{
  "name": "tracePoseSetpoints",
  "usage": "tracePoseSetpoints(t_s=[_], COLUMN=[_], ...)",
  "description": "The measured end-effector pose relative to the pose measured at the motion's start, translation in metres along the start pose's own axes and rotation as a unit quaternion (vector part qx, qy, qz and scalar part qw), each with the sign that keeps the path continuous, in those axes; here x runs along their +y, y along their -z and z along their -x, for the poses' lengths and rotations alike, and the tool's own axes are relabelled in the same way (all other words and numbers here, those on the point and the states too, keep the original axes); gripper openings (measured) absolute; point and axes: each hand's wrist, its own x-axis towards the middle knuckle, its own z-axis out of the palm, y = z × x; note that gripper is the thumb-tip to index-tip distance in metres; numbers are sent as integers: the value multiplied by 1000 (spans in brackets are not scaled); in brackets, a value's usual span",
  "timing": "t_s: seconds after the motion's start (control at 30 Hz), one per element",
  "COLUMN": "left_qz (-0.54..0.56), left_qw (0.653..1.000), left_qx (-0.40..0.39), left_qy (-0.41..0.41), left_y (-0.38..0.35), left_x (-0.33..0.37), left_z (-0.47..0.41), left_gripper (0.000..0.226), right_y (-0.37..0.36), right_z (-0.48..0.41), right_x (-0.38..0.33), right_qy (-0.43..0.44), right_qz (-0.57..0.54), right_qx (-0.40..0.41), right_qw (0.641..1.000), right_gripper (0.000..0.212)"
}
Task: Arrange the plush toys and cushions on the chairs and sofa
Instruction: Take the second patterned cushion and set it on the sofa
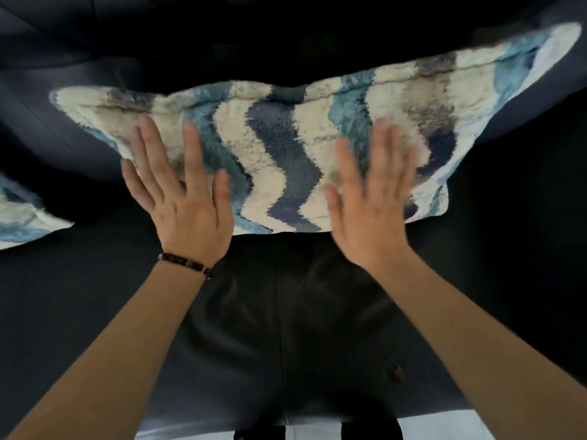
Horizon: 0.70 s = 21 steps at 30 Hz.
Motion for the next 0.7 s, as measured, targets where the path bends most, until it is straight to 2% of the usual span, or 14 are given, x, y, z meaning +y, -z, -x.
tracePoseSetpoints(t_s=[0.07, 0.13, 0.23, 0.3, 0.37, 0.47, 0.57, 0.63, 0.7], left_qz=[-38, -62, -75, -85, -88, -86, -75, -75, -75], left_qw=[999, 997, 995, 994, 992, 992, 993, 982, 968], left_qx=[-13, -30, -56, -66, -83, -86, -25, -6, -40], left_qy=[-34, -35, -26, -31, -38, -39, -88, -171, -238], left_y=[-12, -25, -40, -44, -44, -42, -37, -39, -45], left_x=[-5, -4, -9, -13, -10, -7, -17, -21, -23], left_z=[-12, -28, -42, -50, -57, -58, -39, -8, 23], left_gripper=[59, 61, 64, 65, 66, 67, 72, 87, 107], right_y=[-15, -25, -27, -23, -14, -5, -6, -18, -39], right_z=[-21, -49, -80, -83, -74, -49, -27, -7, 14], right_x=[-17, -30, -5, 44, 96, 139, 119, 81, 45], right_qy=[89, 140, 209, 207, 172, 105, 80, 163, 251], right_qz=[26, 30, 64, 104, 159, 195, 168, 122, 99], right_qx=[-11, 12, -7, -25, -9, -3, 33, 6, -30], right_qw=[996, 990, 976, 972, 972, 975, 982, 979, 962], right_gripper=[77, 68, 69, 80, 87, 88, 99, 107, 102])
